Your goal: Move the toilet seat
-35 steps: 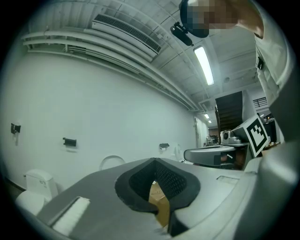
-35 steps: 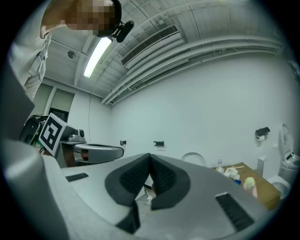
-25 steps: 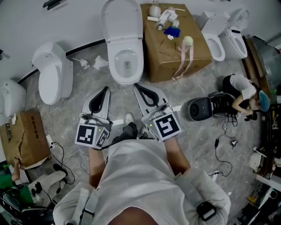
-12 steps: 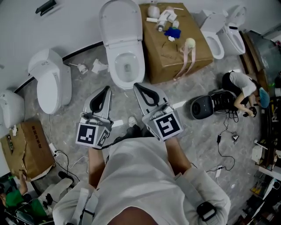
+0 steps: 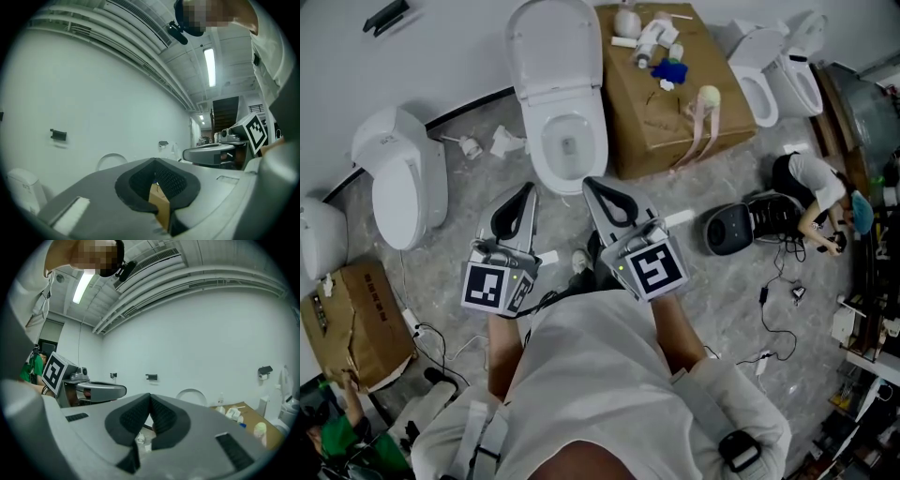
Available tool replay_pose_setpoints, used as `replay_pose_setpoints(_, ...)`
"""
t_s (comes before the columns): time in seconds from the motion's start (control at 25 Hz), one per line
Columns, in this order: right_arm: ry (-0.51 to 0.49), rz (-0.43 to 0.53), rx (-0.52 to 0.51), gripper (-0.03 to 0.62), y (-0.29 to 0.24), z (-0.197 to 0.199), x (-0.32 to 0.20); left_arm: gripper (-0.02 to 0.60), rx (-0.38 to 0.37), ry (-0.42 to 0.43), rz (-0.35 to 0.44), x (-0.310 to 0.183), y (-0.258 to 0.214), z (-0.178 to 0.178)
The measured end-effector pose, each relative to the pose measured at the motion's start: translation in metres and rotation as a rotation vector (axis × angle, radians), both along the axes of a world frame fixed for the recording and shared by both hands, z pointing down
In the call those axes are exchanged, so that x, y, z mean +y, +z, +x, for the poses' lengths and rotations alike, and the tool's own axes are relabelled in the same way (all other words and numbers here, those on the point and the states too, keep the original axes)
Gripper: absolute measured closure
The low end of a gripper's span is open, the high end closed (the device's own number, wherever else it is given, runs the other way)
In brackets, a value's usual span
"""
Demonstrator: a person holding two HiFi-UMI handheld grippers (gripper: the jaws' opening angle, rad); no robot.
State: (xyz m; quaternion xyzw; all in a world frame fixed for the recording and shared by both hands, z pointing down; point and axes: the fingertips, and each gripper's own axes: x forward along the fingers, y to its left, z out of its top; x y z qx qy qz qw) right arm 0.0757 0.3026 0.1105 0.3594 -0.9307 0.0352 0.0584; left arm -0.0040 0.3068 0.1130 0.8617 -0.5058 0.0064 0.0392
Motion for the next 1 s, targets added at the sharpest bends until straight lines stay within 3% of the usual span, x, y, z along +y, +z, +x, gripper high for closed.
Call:
replay_pose_setpoints(0.4, -0.049, -0.018, -0.008, 0.594, 0.011, -0.013, -0.077, 0.580, -0.001, -0.042, -0.031, -0.073, 0.013, -0.009)
replay_pose_setpoints(1.0, -0.113, -0.057, -0.032, 0.594, 0.025, 0.005, -0.178, 0.580, -0.002, -0.090, -0.073, -0.169, 0.028, 0.008)
